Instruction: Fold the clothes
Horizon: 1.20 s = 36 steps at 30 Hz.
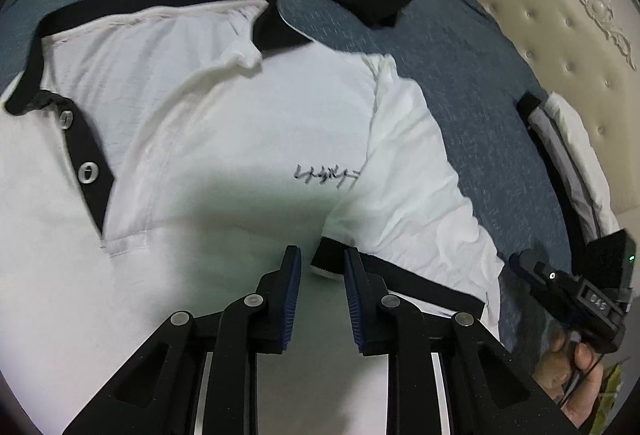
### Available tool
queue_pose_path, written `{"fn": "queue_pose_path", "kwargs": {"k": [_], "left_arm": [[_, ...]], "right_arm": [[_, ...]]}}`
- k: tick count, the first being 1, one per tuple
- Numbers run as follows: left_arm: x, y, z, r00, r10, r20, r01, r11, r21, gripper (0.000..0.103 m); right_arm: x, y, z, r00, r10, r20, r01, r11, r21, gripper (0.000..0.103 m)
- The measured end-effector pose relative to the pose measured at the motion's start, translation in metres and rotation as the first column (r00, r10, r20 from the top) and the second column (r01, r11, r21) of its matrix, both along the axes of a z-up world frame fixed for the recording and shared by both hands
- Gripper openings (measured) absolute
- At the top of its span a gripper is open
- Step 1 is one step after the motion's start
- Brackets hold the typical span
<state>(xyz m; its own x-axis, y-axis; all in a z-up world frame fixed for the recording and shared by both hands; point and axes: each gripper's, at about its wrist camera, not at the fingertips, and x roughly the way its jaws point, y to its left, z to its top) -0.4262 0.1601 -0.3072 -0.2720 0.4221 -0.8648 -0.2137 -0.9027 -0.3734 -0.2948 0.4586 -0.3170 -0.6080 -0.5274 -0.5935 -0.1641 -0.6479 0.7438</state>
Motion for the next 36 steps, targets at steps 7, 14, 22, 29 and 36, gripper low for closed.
{"fn": "queue_pose_path", "kwargs": {"k": [7,14,22,29,36], "left_arm": [[0.008,-0.001,0.018,0.996,0.053,-0.067,-0.049,0.997,0.051,0.038],[0.013,0.01,-0.004,0.999,0.025,-0.03,-0.024,1.0,0.014,0.038],[0.021,-0.005,-0.001,0.997,0.054,-0.046,-0.052,0.998,0.038,0.038],[0.044,-0.073,0.022,0.983,0.16,-0.086,-0.156,0.986,0.053,0.04],[0.073,-0.211,0.024,0.914,0.4,-0.076,-0.4,0.917,0.015,0.041]], "right_arm": [[0.006,0.012,-0.003,0.999,-0.032,-0.012,0.031,0.998,-0.049,0.025],[-0.002,-0.031,0.0,0.992,0.113,-0.059,-0.118,0.989,-0.084,0.025],[-0.003,-0.038,-0.019,0.988,0.144,0.055,-0.144,0.99,-0.001,0.025],[0.009,-0.023,0.003,0.994,0.099,-0.049,-0.102,0.993,-0.066,0.025],[0.014,-0.023,0.004,0.994,0.096,-0.047,-0.1,0.992,-0.074,0.025]]}}
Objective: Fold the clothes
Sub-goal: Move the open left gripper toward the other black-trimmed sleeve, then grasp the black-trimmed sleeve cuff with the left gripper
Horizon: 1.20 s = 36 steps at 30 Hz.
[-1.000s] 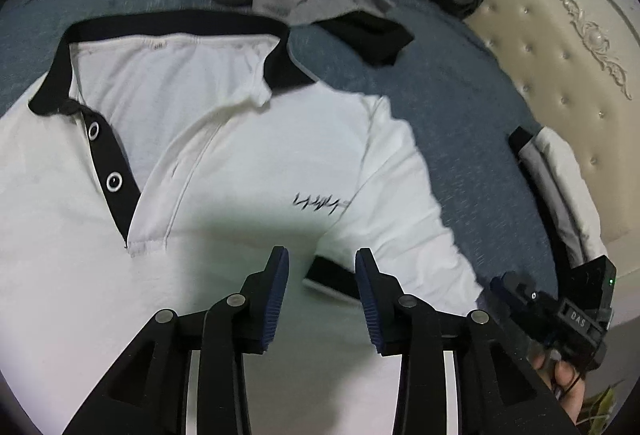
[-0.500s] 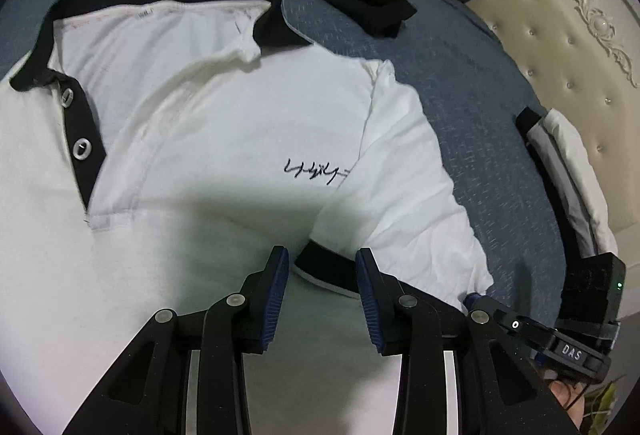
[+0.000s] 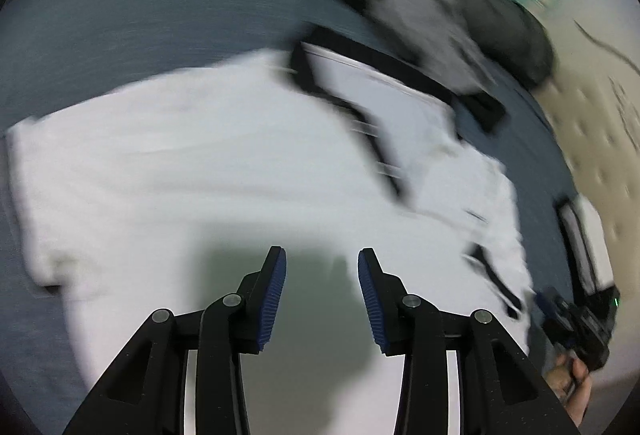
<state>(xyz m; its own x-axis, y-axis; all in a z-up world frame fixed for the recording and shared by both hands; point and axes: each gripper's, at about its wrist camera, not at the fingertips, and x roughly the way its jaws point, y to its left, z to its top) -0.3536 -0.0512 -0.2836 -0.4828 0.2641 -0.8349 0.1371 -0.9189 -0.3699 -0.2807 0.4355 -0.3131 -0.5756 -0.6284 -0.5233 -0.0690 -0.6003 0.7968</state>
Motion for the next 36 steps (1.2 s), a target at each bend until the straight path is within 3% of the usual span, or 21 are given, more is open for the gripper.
{"fn": "queue_pose_path", "kwargs": {"k": [5,11,13,15,19,26,28,30,32,33,36], "left_arm": [[0.024,-0.103,0.007,0.979,0.2,-0.026,-0.201,0.979,-0.031,0.041],[0.031,-0.172,-0.003,0.951,0.306,-0.043,-0.309,0.949,-0.068,0.041],[0.027,-0.182,-0.007,0.944,0.324,-0.059,-0.328,0.942,-0.076,0.045],[0.023,-0.191,-0.011,0.937,0.342,-0.074,-0.347,0.934,-0.083,0.056],[0.019,-0.207,-0.025,0.923,0.377,-0.076,-0.382,0.922,-0.058,0.056],[0.003,-0.207,-0.038,0.923,0.367,-0.113,-0.375,0.925,-0.056,0.055],[-0.001,-0.204,-0.04,0.924,0.361,-0.123,-0.37,0.928,-0.055,0.051],[-0.004,-0.198,-0.041,0.937,0.332,-0.113,-0.341,0.937,-0.077,0.031],[-0.007,-0.191,-0.039,0.945,0.305,-0.114,-0.317,0.943,-0.104,0.024],[-0.008,-0.188,-0.036,0.947,0.297,-0.123,-0.31,0.944,-0.11,0.014],[-0.009,-0.179,-0.025,0.949,0.274,-0.154,-0.296,0.943,-0.149,0.008]], "right_arm": [[-0.012,-0.013,0.007,0.999,0.01,-0.034,-0.009,1.0,0.017,0.025],[-0.012,-0.025,0.011,0.998,0.042,-0.049,-0.039,0.998,0.049,0.025],[-0.012,-0.027,0.012,0.997,0.049,-0.055,-0.045,0.997,0.061,0.025],[-0.012,-0.027,0.012,0.997,0.046,-0.055,-0.042,0.997,0.062,0.025],[-0.012,-0.028,0.013,0.997,0.048,-0.057,-0.044,0.997,0.067,0.025],[-0.014,-0.036,0.011,0.996,0.07,-0.056,-0.065,0.994,0.083,0.025],[-0.014,-0.036,0.01,0.996,0.07,-0.053,-0.065,0.994,0.086,0.025],[-0.014,-0.036,0.01,0.996,0.069,-0.049,-0.064,0.994,0.093,0.025],[-0.014,-0.034,0.009,0.996,0.069,-0.05,-0.064,0.994,0.093,0.025],[-0.015,-0.034,0.009,0.996,0.068,-0.05,-0.064,0.994,0.092,0.025],[-0.014,-0.032,0.009,0.997,0.066,-0.049,-0.061,0.994,0.087,0.025]]}}
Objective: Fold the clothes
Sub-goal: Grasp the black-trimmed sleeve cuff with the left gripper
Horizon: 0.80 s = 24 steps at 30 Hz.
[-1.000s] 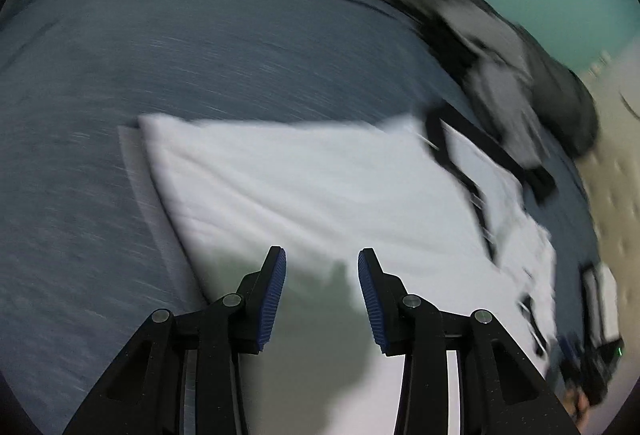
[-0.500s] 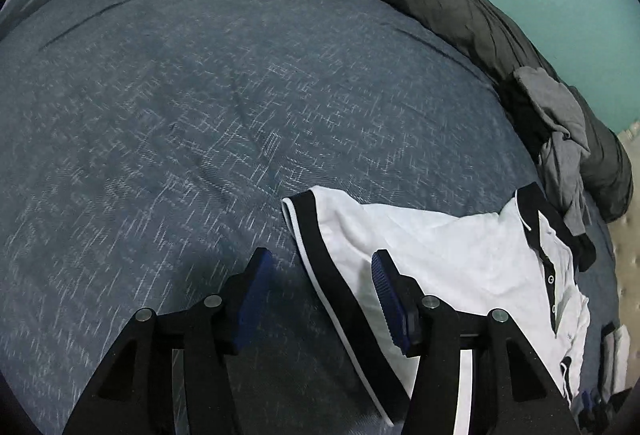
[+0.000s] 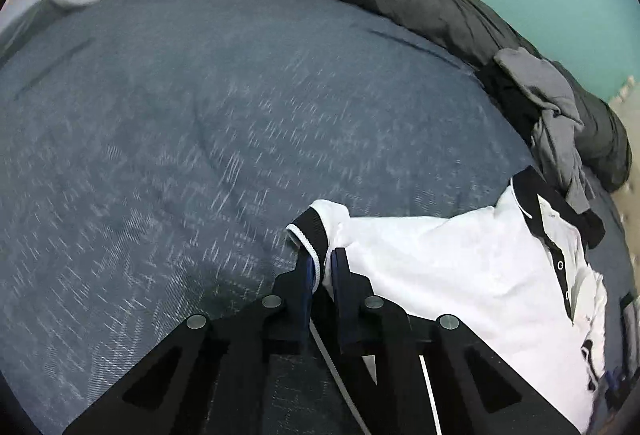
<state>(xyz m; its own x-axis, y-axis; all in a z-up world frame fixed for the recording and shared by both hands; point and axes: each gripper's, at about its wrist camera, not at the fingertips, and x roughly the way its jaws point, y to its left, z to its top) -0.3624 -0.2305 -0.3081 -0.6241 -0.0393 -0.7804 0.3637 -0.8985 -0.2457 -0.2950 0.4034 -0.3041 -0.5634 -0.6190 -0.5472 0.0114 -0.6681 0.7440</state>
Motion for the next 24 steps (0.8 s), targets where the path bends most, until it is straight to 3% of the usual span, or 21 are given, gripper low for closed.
{"fn": "queue_pose_path", "kwargs": {"k": [11,19,24], "left_arm": [[0.001,0.068,0.049,0.99,-0.136,-0.034,0.129,0.98,-0.153,0.006],[-0.004,0.167,0.067,0.949,-0.313,0.038,0.31,0.902,-0.3,0.006],[-0.004,0.219,0.05,0.908,-0.386,0.163,0.418,0.857,-0.3,0.008]], "right_arm": [[0.002,0.009,0.007,1.0,-0.017,-0.013,0.017,0.999,-0.028,0.025],[0.003,0.014,0.018,0.999,-0.02,-0.036,0.018,0.998,-0.062,0.025],[0.003,0.017,0.022,0.999,-0.021,-0.045,0.018,0.996,-0.084,0.025]]}}
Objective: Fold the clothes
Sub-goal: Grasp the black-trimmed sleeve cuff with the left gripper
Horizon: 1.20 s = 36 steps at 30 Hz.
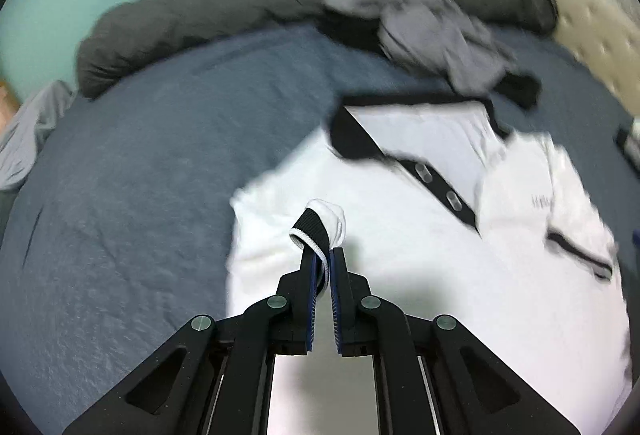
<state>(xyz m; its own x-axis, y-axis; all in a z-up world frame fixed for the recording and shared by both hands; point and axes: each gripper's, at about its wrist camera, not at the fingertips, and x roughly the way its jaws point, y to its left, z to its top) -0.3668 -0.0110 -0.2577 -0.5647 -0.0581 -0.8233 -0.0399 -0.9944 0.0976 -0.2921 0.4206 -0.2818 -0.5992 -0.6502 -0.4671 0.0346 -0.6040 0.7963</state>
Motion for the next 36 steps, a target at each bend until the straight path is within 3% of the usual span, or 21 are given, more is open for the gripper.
{"fn": "queue_pose_path", "kwargs": {"k": [4,5,12,19,27,30,36], "left_arm": [[0.011,0.012,0.0,1.0,-0.019,0.017,0.019,1.0,0.001,0.036],[0.014,0.01,0.003,1.0,-0.016,0.01,0.016,1.0,0.011,0.037],[0.036,-0.055,-0.005,0.989,0.15,0.004,-0.149,0.986,0.07,0.037],[0.071,-0.102,-0.041,0.977,0.213,0.016,-0.212,0.955,0.206,0.037],[0.087,-0.131,-0.068,0.983,0.183,-0.011,-0.162,0.894,0.419,0.037],[0.087,-0.135,-0.077,0.989,0.149,-0.026,-0.122,0.888,0.443,0.037],[0.091,-0.141,-0.082,0.993,0.097,-0.069,-0.05,0.866,0.498,0.026]], "right_arm": [[0.0,0.002,0.002,1.0,-0.001,-0.001,0.001,1.0,-0.012,0.025],[0.0,0.002,0.002,1.0,0.0,-0.003,0.0,1.0,-0.014,0.025],[0.001,-0.002,0.004,1.0,0.011,-0.005,-0.011,1.0,-0.014,0.025],[0.002,-0.024,0.002,0.999,0.054,0.003,-0.055,0.997,0.05,0.025],[0.016,-0.08,0.007,0.985,0.171,-0.006,-0.168,0.974,0.155,0.025],[0.017,-0.112,-0.001,0.972,0.232,0.034,-0.235,0.958,0.162,0.025],[-0.011,-0.194,0.002,0.932,0.354,0.076,-0.362,0.916,0.175,0.025]]}}
